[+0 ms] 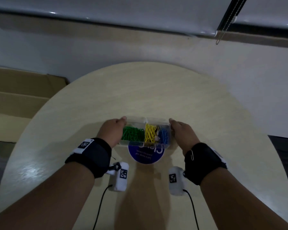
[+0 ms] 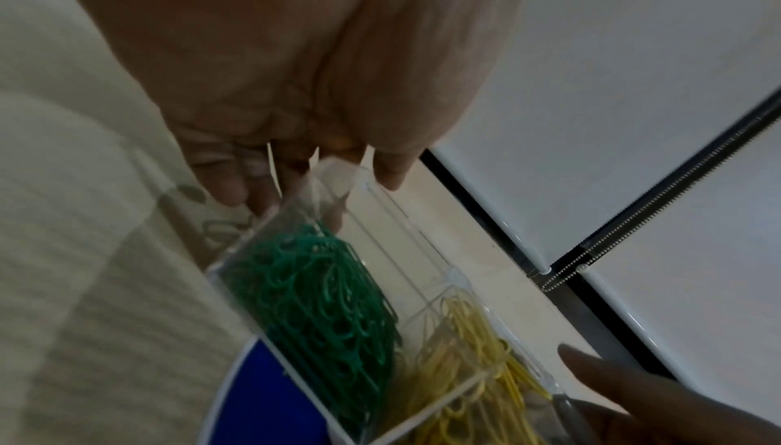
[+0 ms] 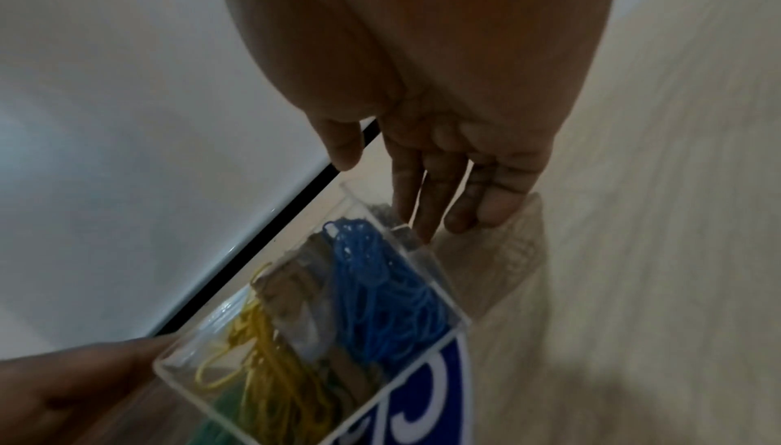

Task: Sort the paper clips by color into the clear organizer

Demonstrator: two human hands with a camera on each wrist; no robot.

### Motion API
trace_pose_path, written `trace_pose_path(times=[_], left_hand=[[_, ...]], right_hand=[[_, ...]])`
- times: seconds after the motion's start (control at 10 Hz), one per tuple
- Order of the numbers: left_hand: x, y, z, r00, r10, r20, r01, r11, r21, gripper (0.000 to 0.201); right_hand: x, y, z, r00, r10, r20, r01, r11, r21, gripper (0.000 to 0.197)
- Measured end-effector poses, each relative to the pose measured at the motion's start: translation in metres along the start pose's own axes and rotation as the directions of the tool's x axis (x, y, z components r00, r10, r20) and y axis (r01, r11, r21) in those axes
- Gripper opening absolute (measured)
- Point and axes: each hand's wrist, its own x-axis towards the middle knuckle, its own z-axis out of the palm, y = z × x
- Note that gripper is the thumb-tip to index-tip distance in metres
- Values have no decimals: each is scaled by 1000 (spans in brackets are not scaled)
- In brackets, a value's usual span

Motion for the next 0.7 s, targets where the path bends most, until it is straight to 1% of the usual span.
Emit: trace_pose_path(times=[0.1, 0.2, 0.3, 0.4, 0.5, 0.6, 0.7], left_hand=[[0, -1, 5, 1000, 2, 9, -1, 987, -159, 38], [-4, -7, 3, 1000, 27, 6, -23, 947, -320, 26], [-15, -14, -1, 999, 41, -31, -50, 915, -400, 31], [-26, -16, -3, 998, 10, -62, -44, 822, -568, 33], [-30, -28, 0, 999, 9, -50, -38, 790, -611, 21], [-29, -40, 5, 995, 83, -61, -101, 912, -397, 31], [-32, -43, 9, 992, 91, -86, -116, 929, -353, 36]], right_hand=[[-1, -7, 2, 1000, 13, 9, -14, 975, 221, 43], [-9, -10, 0, 1000, 0, 7, -3, 908, 418, 46], [-17, -9, -2, 1000, -7, 14, -1, 880, 475, 52], [-26, -3, -1, 1000, -21, -15, 25, 858, 513, 38], [-31, 15, 6, 997, -40, -60, 63, 895, 442, 23], [-36, 25, 13, 996, -70, -59, 88, 915, 395, 36], [-42, 26, 17, 995, -86, -52, 100, 909, 405, 38]])
